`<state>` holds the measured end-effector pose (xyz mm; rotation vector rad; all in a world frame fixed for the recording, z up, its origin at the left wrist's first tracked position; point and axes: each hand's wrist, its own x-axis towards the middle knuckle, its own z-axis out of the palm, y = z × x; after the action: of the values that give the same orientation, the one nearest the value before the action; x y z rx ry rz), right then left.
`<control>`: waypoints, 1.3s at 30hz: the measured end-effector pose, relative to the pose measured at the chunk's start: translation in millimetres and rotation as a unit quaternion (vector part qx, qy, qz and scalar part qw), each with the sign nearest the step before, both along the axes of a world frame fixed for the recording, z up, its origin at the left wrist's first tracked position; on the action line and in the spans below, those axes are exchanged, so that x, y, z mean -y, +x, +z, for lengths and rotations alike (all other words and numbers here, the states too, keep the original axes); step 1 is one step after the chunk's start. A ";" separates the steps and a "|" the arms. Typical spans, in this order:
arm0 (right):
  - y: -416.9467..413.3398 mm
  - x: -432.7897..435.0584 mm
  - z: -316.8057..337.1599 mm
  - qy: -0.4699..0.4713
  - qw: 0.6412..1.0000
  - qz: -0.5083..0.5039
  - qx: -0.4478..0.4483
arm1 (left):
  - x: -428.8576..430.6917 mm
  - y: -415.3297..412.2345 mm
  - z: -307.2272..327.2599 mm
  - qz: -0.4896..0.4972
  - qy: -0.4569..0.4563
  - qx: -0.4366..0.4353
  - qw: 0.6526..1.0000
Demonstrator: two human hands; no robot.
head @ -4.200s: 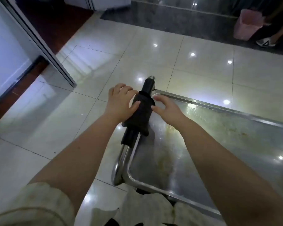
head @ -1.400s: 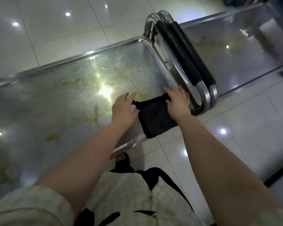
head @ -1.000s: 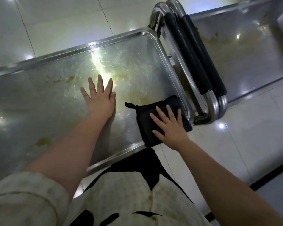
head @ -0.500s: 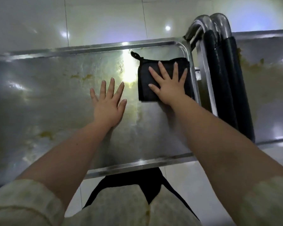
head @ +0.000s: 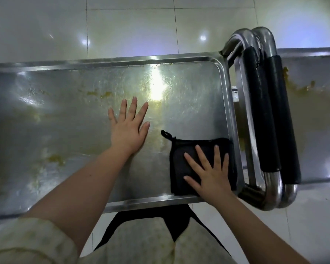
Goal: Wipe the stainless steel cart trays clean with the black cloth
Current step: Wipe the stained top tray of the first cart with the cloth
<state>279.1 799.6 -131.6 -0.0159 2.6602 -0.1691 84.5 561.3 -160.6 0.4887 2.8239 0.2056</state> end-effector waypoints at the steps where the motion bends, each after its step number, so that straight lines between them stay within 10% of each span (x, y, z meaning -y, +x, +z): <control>1: -13.4 -2.6 0.4 0.001 1.000 0.001 -0.009 | 0.1 0.4 -0.5 0.001 0.002 -0.005 1.000; 10: -279.4 -20.4 -7.4 0.015 0.996 -0.067 -0.057 | 0.3 1.6 -3.9 0.006 0.016 -0.021 1.000; 24: 11.4 3.2 -2.0 0.011 0.999 -0.034 0.001 | -1.6 2.6 -0.9 0.005 0.015 -0.012 1.000; 39: -252.4 -35.1 -4.3 0.015 0.991 -0.126 -0.043 | -2.3 3.6 -1.7 0.014 0.020 -0.015 1.000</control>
<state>26.8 834.7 -135.9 0.3297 2.7424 -0.2139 88.1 563.5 -162.3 0.4658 2.8620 0.2630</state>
